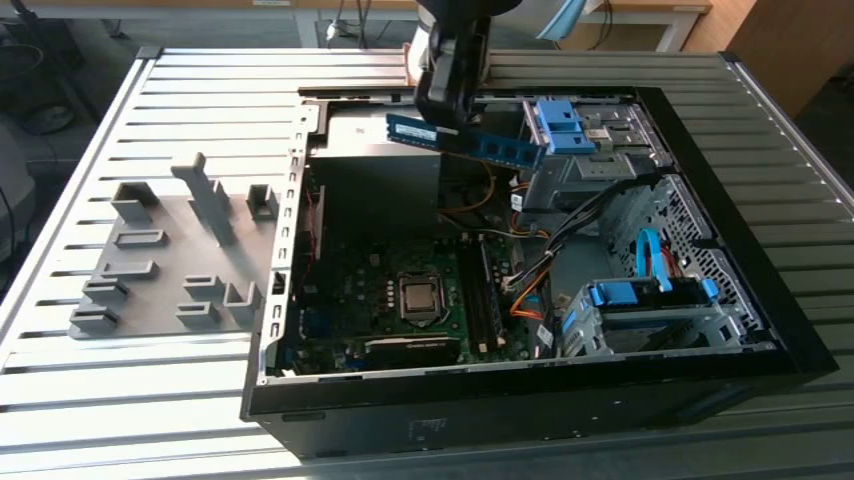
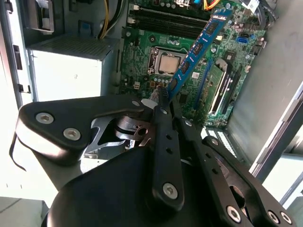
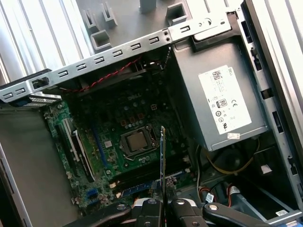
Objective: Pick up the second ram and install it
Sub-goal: 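Insert the second ram into the second slot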
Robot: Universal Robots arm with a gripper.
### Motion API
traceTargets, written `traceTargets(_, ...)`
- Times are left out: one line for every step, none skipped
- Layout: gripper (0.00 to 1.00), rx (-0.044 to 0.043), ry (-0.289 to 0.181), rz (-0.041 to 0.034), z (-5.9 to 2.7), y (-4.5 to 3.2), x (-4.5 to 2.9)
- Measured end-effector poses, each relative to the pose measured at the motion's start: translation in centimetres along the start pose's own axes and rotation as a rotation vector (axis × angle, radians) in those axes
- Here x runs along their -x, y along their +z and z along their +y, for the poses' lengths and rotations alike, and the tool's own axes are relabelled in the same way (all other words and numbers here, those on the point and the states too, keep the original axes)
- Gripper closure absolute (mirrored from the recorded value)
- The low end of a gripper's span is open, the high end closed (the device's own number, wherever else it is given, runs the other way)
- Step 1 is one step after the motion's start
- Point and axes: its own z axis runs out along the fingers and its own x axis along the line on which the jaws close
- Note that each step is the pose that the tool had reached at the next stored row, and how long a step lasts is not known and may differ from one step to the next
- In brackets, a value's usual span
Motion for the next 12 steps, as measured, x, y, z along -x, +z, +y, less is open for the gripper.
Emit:
traceTargets(0.86, 0.0000, 0.008, 0.0001, 0.00, 0.00, 0.00)
traceTargets(0.86, -0.0001, 0.015, 0.0002, 0.00, 0.01, 0.00)
traceTargets(0.86, -0.0002, 0.023, 0.0003, 0.00, 0.01, 0.00)
traceTargets(0.86, -0.0002, 0.031, 0.0004, 0.00, 0.01, 0.00)
traceTargets(0.86, -0.0002, 0.039, 0.0005, 0.00, 0.02, 0.00)
traceTargets(0.86, -0.0003, 0.046, 0.0007, 0.00, 0.02, 0.00)
traceTargets(0.86, -0.0004, 0.054, 0.0008, 0.00, 0.02, 0.00)
traceTargets(0.86, -0.0004, 0.062, 0.0009, 0.00, 0.02, 0.00)
traceTargets(0.86, -0.0004, 0.070, 0.0011, 0.00, 0.03, 0.00)
traceTargets(0.86, -0.0005, 0.077, 0.0011, 0.00, 0.03, 0.00)
traceTargets(0.86, -0.0005, 0.084, 0.0012, 0.00, 0.03, 0.00)
traceTargets(0.86, -0.0006, 0.091, 0.0013, 0.00, 0.04, 0.00)
